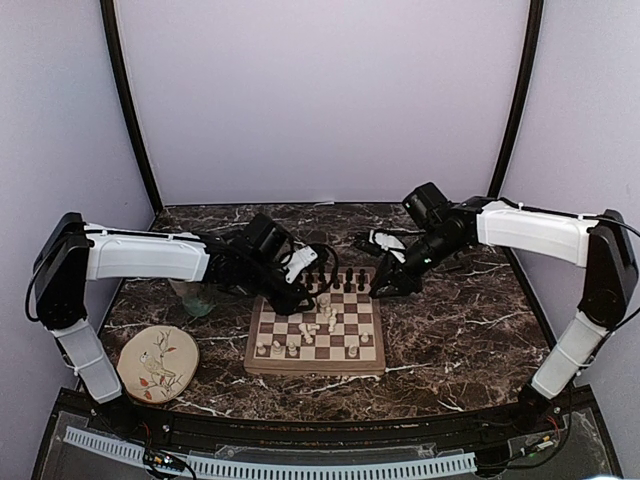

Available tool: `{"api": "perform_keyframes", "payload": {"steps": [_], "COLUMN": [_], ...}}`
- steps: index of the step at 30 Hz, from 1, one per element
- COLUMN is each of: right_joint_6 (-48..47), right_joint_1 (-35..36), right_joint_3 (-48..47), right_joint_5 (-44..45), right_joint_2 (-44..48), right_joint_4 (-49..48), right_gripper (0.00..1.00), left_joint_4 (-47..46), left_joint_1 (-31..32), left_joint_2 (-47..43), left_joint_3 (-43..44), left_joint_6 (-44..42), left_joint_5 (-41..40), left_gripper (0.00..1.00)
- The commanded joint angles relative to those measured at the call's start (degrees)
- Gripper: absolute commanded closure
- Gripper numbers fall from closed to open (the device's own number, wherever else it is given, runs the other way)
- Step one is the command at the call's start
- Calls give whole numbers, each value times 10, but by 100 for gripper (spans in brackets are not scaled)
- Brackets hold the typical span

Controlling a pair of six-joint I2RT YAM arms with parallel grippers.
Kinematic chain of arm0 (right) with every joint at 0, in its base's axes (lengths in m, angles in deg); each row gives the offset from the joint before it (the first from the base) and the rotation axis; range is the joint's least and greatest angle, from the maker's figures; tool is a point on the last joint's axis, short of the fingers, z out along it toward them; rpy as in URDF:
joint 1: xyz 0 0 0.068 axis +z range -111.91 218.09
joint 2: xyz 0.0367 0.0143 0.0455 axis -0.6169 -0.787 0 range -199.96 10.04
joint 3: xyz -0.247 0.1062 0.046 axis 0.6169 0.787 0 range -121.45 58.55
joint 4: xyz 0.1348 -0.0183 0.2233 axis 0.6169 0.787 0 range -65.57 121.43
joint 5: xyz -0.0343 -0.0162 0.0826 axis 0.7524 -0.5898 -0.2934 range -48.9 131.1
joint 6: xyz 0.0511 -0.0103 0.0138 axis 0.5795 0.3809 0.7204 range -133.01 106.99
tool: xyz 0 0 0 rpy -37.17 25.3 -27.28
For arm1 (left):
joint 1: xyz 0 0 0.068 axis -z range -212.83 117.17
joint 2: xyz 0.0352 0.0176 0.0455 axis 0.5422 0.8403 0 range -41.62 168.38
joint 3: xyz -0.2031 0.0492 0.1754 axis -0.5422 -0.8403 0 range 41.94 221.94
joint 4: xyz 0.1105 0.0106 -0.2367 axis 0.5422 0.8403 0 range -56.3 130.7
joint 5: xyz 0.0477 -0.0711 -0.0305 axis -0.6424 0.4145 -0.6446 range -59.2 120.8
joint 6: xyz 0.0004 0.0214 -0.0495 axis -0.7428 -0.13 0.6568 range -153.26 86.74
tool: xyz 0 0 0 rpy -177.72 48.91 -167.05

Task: Set up the chess pieces on the board
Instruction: Pick up the chess pile from the chessboard.

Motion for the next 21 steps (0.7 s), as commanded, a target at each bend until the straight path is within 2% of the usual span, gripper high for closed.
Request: {"api": "perform_keyframes", "payload": {"steps": [1,8,21], "right_joint_6": [15,20,20], "right_joint_1": [-14,-14,-14], "right_joint_3": [12,13,31], "right_joint_5": [-14,-15,-12], "right_joint_2": [23,17,17], "right_joint_4": [-33,-36,-46], "right_gripper": [71,70,70], "left_joint_4": [-34,-58,67], "left_joint_1": [3,4,13], "left_joint_2": [1,21,99], "left_joint_3": [17,38,139], "left_joint_6": [57,53,-10], "left_joint_5": [-36,-19,-30], "left_gripper": [67,68,71]}}
